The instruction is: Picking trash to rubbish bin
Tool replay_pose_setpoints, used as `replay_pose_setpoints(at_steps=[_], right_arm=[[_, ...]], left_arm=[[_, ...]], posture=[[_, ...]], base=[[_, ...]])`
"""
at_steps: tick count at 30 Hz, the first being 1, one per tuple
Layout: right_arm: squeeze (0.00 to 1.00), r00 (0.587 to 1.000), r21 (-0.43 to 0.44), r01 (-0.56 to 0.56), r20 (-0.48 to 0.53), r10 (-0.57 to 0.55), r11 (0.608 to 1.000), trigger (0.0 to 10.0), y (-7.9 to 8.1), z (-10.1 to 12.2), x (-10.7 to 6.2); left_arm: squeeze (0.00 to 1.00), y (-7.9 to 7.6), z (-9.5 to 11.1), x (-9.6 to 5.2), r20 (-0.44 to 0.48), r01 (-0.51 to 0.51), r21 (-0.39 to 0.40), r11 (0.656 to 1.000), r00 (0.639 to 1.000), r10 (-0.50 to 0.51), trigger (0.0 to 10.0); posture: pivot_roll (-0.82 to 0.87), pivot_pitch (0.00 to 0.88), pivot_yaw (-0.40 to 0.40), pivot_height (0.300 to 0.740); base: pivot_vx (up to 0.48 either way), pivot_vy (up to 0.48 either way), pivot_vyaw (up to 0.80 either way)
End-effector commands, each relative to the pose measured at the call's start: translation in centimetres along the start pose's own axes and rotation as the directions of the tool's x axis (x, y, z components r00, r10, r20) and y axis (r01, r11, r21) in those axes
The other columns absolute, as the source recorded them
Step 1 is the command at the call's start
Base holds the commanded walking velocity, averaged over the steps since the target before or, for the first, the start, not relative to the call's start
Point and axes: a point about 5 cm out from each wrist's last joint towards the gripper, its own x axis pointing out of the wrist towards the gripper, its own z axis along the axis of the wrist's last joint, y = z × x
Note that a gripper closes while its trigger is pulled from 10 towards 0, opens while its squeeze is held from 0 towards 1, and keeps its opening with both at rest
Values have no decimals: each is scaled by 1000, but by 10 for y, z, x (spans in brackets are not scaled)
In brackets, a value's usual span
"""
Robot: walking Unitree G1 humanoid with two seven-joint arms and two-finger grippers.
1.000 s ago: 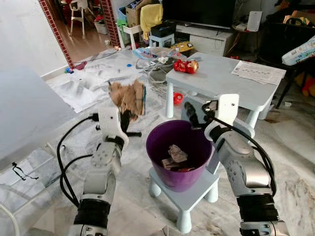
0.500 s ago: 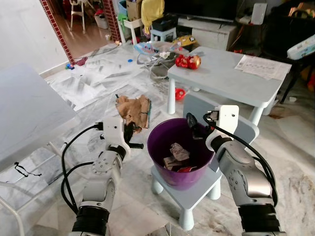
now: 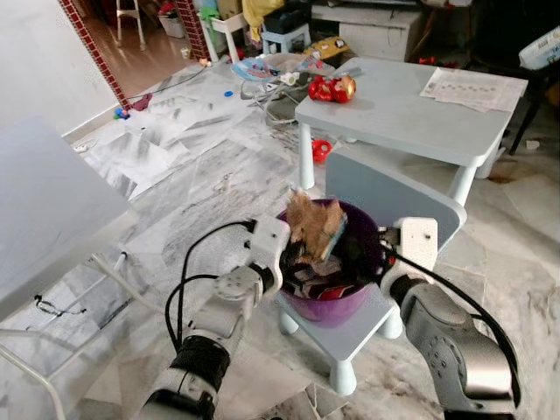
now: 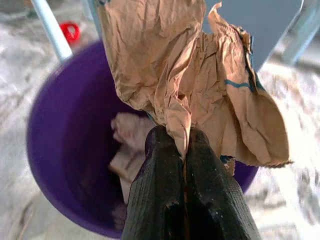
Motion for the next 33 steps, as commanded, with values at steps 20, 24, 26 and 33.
replay_pose_setpoints(at_steps=[20, 24, 26, 33], right_arm=[[0, 968, -54, -240, -83, 235, 969, 10000, 36, 3, -20], [0, 967, -61, -245, -84, 240, 968, 10000, 35, 6, -18], [0, 967, -68, -246, -84, 240, 967, 10000, 35, 8, -17], [0, 975, -89, -223, -6, 223, 971, 10000, 32, 19, -13]], left_arm=[[1000, 33, -5, -3, 2, -192, -30, 981, 981, 192, 10000], [1000, 35, 4, -2, 45, -203, -53, 978, 978, 205, 10000], [1000, 38, 12, -1, 93, -217, -69, 974, 970, 223, 10000], [1000, 47, 39, -4, 245, -258, -97, 961, 930, 274, 10000]], posture=[[-200, 137, 187, 740], [-201, 130, 180, 740], [-202, 128, 178, 740], [-199, 116, 171, 740]], base=[[0, 0, 0], [0, 0, 0], [0, 0, 0], [0, 0, 0]])
